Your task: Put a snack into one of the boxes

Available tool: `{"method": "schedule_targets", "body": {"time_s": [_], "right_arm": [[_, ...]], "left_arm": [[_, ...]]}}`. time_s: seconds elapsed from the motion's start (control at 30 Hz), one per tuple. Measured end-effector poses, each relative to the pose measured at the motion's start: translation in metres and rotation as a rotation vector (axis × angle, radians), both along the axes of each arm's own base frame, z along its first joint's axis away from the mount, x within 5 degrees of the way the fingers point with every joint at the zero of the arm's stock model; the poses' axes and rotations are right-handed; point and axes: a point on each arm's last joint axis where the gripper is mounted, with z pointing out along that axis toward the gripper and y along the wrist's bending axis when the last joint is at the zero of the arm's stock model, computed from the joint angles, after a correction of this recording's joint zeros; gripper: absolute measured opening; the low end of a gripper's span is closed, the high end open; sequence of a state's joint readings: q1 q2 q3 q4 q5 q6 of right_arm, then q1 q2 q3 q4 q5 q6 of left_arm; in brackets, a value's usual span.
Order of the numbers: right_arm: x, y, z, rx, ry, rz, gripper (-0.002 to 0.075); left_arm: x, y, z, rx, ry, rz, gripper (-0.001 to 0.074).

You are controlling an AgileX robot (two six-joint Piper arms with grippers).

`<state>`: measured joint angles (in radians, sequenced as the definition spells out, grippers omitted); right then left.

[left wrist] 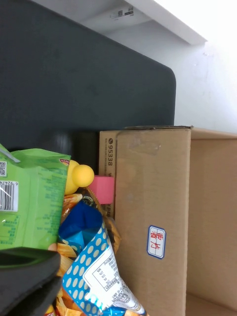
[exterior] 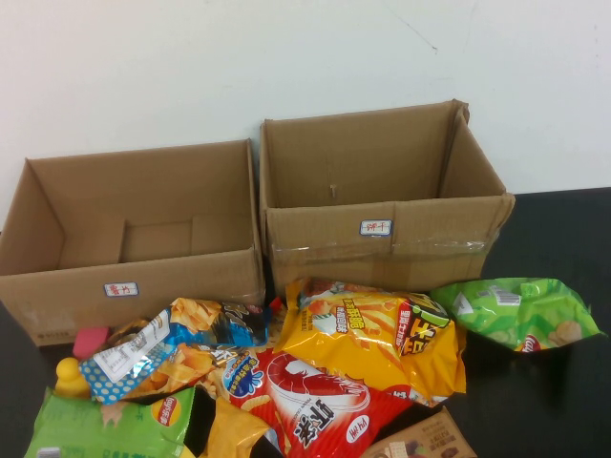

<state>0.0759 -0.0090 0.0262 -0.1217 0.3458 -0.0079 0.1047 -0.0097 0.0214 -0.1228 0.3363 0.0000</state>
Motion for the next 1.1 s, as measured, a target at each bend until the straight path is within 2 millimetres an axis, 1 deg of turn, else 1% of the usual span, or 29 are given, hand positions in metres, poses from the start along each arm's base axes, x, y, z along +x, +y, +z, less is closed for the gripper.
{"method": "schedule_targets", "body": {"time_s": [0.53, 0.73, 0.83, 0.9, 0.93, 1.07, 1.1], "right_arm": [[0.000, 0.000, 0.000, 0.000, 0.000, 0.000, -0.0001], [0.000, 0.000, 0.000, 0.000, 0.000, 0.000, -0.0001], [0.000, 0.000, 0.000, 0.000, 0.000, 0.000, -0.0001], [0.000, 0.000, 0.000, 0.000, 0.000, 0.000, -0.0001], [0.000, 0.000, 0.000, 0.000, 0.000, 0.000, -0.0001], [0.000, 0.000, 0.000, 0.000, 0.000, 0.000, -0.0001], [0.000, 0.000, 0.000, 0.000, 0.000, 0.000, -0.0001]], "left_arm": [[0.000, 0.000, 0.000, 0.003, 0.000, 0.000, -0.0003], [0.000, 0.004, 0.000, 0.131, 0.010, 0.007, -0.0003], [0.000, 0.004, 0.001, 0.135, -0.002, 0.007, -0.0003], [0.001, 0.001, 0.003, 0.029, -0.045, 0.008, -0.0003], [0.002, 0.000, 0.006, -0.073, -0.081, 0.014, -0.0003], [0.004, -0.003, 0.022, -0.643, -0.276, 0.079, -0.0003], [0.004, -0.002, 0.024, -0.733, -0.304, 0.092, -0.0003]]}}
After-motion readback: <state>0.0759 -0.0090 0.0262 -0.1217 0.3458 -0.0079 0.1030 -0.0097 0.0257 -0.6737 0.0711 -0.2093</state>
